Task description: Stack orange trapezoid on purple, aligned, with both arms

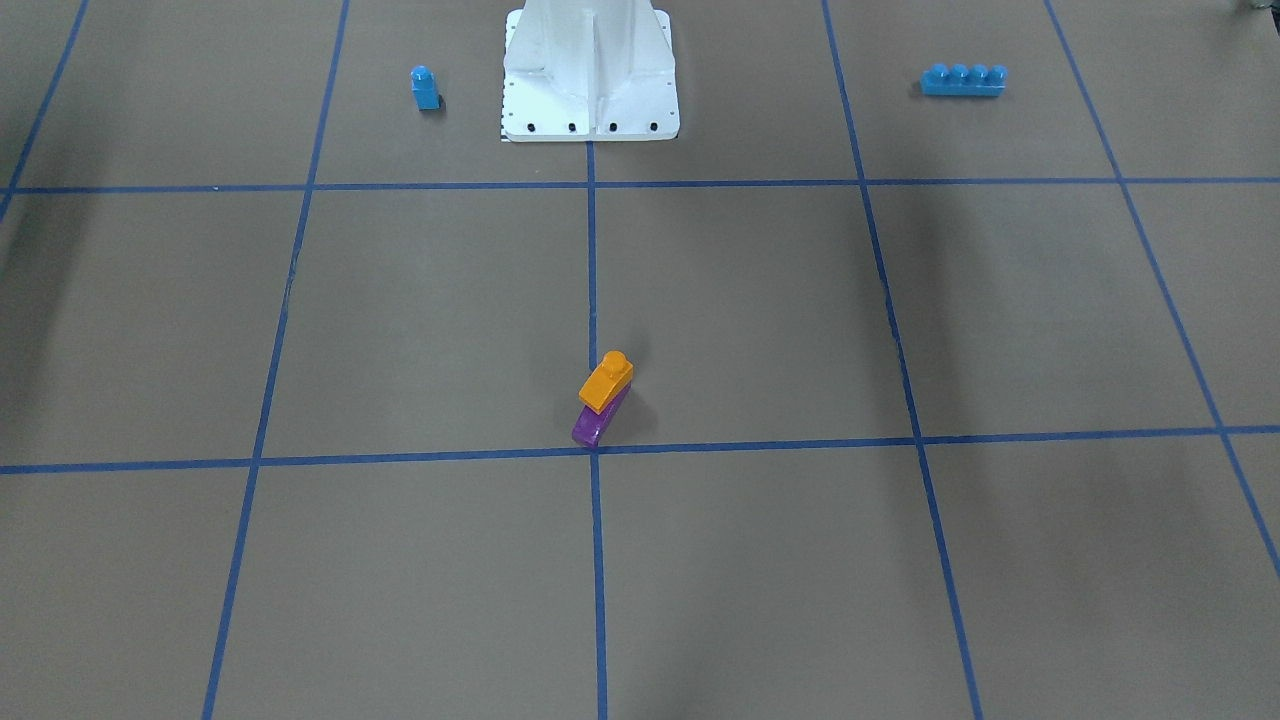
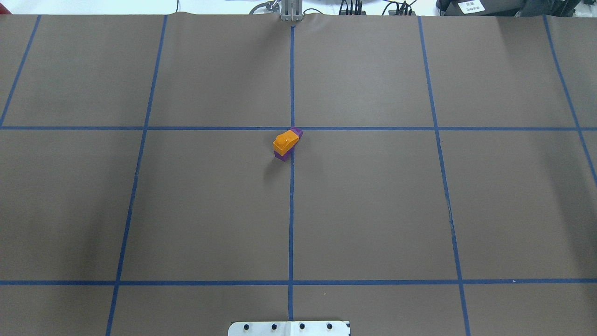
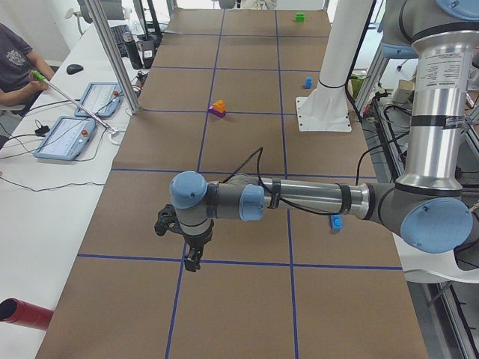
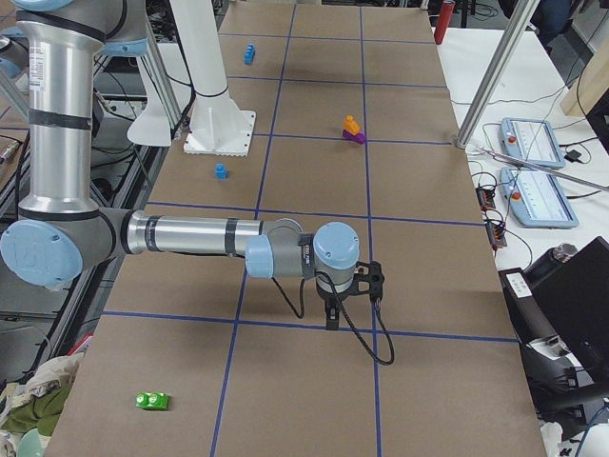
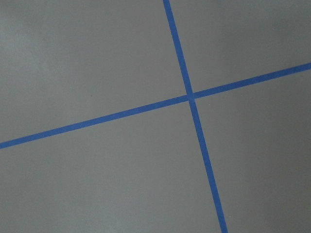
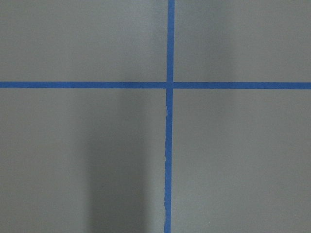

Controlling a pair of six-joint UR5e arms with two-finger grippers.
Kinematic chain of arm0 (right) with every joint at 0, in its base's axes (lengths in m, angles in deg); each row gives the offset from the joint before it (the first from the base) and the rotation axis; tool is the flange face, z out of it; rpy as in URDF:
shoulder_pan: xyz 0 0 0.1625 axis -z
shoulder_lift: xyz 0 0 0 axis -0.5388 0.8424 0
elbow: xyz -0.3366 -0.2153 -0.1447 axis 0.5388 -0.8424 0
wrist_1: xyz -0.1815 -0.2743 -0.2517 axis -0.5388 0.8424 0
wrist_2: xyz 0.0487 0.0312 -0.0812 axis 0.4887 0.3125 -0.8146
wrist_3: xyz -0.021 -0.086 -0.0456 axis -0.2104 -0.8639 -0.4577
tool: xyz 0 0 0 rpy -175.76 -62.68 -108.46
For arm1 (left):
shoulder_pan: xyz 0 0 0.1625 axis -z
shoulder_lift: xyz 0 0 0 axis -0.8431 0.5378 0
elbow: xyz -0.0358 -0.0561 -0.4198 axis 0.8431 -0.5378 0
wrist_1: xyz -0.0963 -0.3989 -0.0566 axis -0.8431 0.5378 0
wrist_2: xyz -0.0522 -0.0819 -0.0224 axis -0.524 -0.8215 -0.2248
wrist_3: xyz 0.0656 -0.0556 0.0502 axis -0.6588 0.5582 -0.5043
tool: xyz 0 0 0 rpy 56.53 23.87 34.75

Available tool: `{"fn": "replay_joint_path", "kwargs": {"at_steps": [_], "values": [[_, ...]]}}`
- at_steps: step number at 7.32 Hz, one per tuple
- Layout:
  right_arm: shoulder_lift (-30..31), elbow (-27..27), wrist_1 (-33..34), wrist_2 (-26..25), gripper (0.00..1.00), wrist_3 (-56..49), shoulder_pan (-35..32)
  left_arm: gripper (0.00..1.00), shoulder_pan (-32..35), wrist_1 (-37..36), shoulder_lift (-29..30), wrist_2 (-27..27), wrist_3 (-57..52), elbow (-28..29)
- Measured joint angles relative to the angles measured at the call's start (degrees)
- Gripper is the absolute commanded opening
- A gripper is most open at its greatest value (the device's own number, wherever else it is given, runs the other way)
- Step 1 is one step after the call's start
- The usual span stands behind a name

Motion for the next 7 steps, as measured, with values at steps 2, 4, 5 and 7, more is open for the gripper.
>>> {"fn": "replay_joint_path", "kwargs": {"at_steps": [2,4,5,7], "values": [[-0.06,0.16,-0.01,-0.09,1.0,0.01,-0.03,1.0,-0.04,0.02,-0.03,0.01,0.04,0.29],[-0.09,0.37,0.26,-0.17,1.0,0.03,-0.07,1.0,-0.04,0.02,-0.03,0.01,-0.01,0.47],[-0.23,0.55,1.24,-0.19,1.0,0.05,-0.11,1.0,-0.04,0.02,-0.03,0.01,-0.02,0.5],[-0.49,0.96,3.45,-0.23,1.0,0.02,-0.22,1.0,-0.07,0.07,-0.03,0.01,0.0,0.59]]}}
